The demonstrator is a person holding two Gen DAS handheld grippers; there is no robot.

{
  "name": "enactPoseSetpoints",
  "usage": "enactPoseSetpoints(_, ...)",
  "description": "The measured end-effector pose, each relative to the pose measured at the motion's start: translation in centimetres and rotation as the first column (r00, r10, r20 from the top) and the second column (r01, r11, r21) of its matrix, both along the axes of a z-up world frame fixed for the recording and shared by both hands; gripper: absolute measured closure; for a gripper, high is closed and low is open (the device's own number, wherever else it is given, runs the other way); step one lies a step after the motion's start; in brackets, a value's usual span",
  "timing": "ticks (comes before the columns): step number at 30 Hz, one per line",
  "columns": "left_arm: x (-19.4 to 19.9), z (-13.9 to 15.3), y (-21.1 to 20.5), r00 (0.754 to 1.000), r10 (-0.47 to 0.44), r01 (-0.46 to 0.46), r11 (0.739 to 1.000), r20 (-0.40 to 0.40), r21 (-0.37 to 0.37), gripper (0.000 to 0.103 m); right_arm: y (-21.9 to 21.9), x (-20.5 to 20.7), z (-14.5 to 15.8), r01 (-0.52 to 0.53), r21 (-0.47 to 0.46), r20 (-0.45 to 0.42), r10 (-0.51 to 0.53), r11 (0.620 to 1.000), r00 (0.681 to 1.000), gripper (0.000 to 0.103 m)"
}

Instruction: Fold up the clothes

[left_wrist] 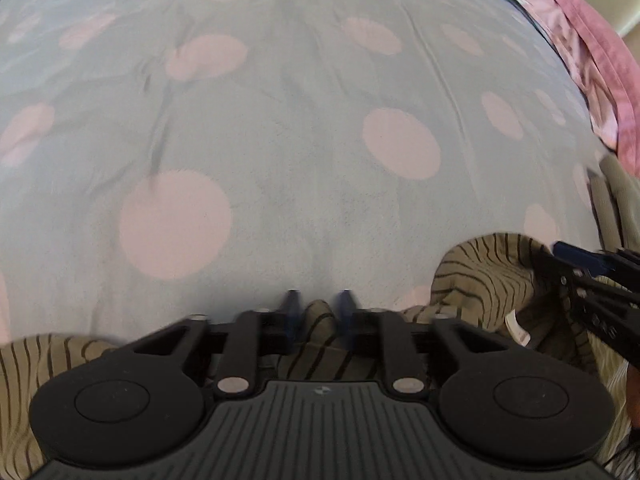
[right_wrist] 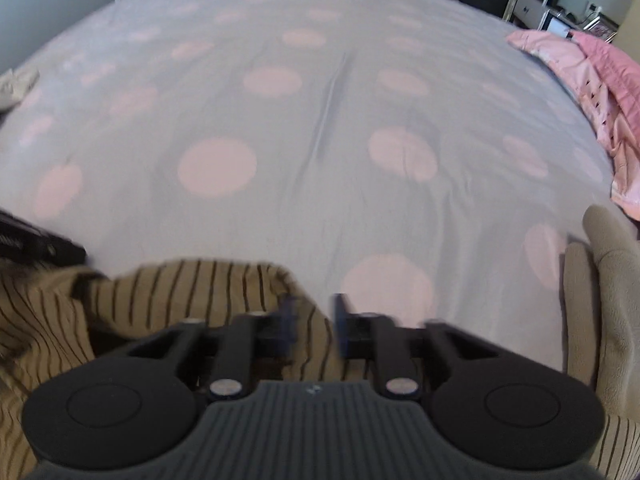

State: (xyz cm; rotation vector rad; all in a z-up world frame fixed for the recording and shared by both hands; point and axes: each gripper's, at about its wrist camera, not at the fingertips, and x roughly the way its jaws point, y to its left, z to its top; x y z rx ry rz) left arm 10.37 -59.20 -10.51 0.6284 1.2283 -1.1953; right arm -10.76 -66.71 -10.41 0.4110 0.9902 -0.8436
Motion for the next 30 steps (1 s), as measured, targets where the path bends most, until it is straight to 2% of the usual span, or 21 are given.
enactPoseSetpoints(2,0.0,0.5,0.0,1.0,-0.005,0.006,1.0,0.026,-0.029,0.101,0.0,-0.2,0.1,0.001,-0.006,-0.008,-0.001,1.0,1.0,0.101)
enactPoseSetpoints(5,-0.2,2.4,-0.3,0.991,0.005,0.01,0.993,0.136,-0.114,0.102,-0.2,-0.5,1.8,0.022,-0.065,0.018,-0.021,0.998,1.0,0.102)
enactPoseSetpoints(9,0.1,6.0,-0.9,0.97,0.059,0.007,0.963,0.236,-0.268,0.102,-1.4,-0.6,4.8,0.093,-0.166,0.122,-0.073,0.982,0.99,0.102)
enactPoseSetpoints(12,0.4,7.3,-1.8,0.951,0.101,0.002,0.944,0.294,-0.331,0.102,-2.6,-0.4,5.7,0.141,-0.192,0.158,-0.111,0.971,0.981,0.102)
enactPoseSetpoints(14,0.1,7.1,-2.4,0.947,0.082,0.027,0.943,0.31,-0.331,0.101,-3.3,-0.1,5.7,0.161,-0.187,0.165,-0.131,0.969,0.978,0.102)
enactPoseSetpoints(16,-0.5,6.2,-3.0,0.946,0.037,0.064,0.953,0.323,-0.298,0.099,-3.5,0.0,5.2,0.188,-0.173,0.161,-0.16,0.967,0.974,0.096)
enactPoseSetpoints(17,-0.9,5.7,-3.1,0.943,0.024,0.075,0.957,0.333,-0.28,0.091,-3.7,0.0,4.9,0.199,-0.164,0.156,-0.174,0.966,0.972,0.09)
enactPoseSetpoints(18,-0.9,5.3,-3.0,0.94,0.024,0.072,0.961,0.34,-0.269,0.079,-3.7,-0.1,4.7,0.203,-0.156,0.152,-0.18,0.967,0.972,0.075)
enactPoseSetpoints(20,-0.2,5.1,-2.2,0.946,0.017,0.071,0.963,0.325,-0.259,0.068,-3.6,-0.6,4.5,0.21,-0.159,0.147,-0.187,0.965,0.971,0.07)
enactPoseSetpoints(23,1.6,5.3,-0.6,0.936,0.001,0.087,0.968,0.352,-0.236,0.068,-3.5,-2.1,4.5,0.223,-0.141,0.169,-0.199,0.964,0.965,0.07)
enactPoseSetpoints(25,3.4,5.6,1.1,0.918,-0.012,0.102,0.973,0.396,-0.207,0.068,-3.4,-3.5,4.7,0.246,-0.132,0.177,-0.221,0.96,0.959,0.066)
enactPoseSetpoints(27,5.2,5.6,3.2,0.901,-0.026,0.111,0.979,0.433,-0.173,0.068,-3.0,-5.1,5.0,0.272,-0.142,0.174,-0.247,0.952,0.953,0.06)
enactPoseSetpoints(30,8.0,5.5,6.6,0.887,-0.046,0.111,0.987,0.459,-0.116,0.066,-2.3,-7.8,4.9,0.29,-0.142,0.149,-0.27,0.946,0.951,0.059)
